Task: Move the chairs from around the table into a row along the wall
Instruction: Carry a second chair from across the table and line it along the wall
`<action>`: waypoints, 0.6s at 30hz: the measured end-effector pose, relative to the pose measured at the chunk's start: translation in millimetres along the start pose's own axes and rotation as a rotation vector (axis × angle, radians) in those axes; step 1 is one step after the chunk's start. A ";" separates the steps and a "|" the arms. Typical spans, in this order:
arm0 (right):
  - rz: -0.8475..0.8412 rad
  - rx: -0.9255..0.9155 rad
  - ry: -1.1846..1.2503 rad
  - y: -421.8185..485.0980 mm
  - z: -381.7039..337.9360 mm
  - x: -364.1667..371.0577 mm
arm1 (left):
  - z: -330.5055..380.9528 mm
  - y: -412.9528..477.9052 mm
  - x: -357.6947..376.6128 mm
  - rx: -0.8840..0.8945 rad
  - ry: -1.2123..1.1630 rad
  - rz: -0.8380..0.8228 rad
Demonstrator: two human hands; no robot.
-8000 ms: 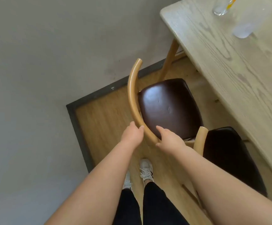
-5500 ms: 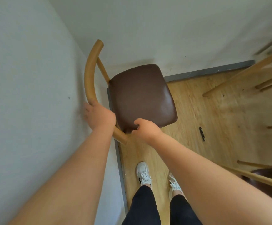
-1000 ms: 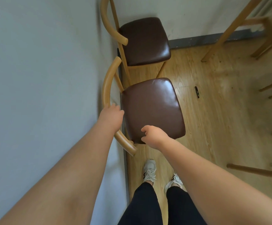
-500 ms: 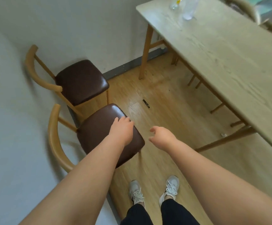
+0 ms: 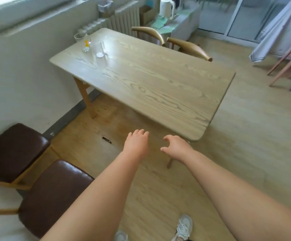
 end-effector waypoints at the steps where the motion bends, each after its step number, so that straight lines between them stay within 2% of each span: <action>1: 0.017 0.018 0.010 -0.6 25.3 -19.5 | 28.5 13.9 -4.8 0.021 -0.006 0.018; 10: 0.167 0.202 0.179 -13.5 205.6 -135.9 | 228.5 90.6 -22.5 0.202 -0.018 0.033; 18: 0.235 0.318 0.217 19.1 308.5 -211.9 | 326.2 177.2 -28.7 0.303 0.023 -0.007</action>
Point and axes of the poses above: each hand's wrist, its own y-axis towards the middle knuckle, its own x-axis out of the palm, z = x × y, the point moved 5 cm from there along y, towards the middle knuckle, and after that the axes turned 1 degree about z, right-handed, at the moved point
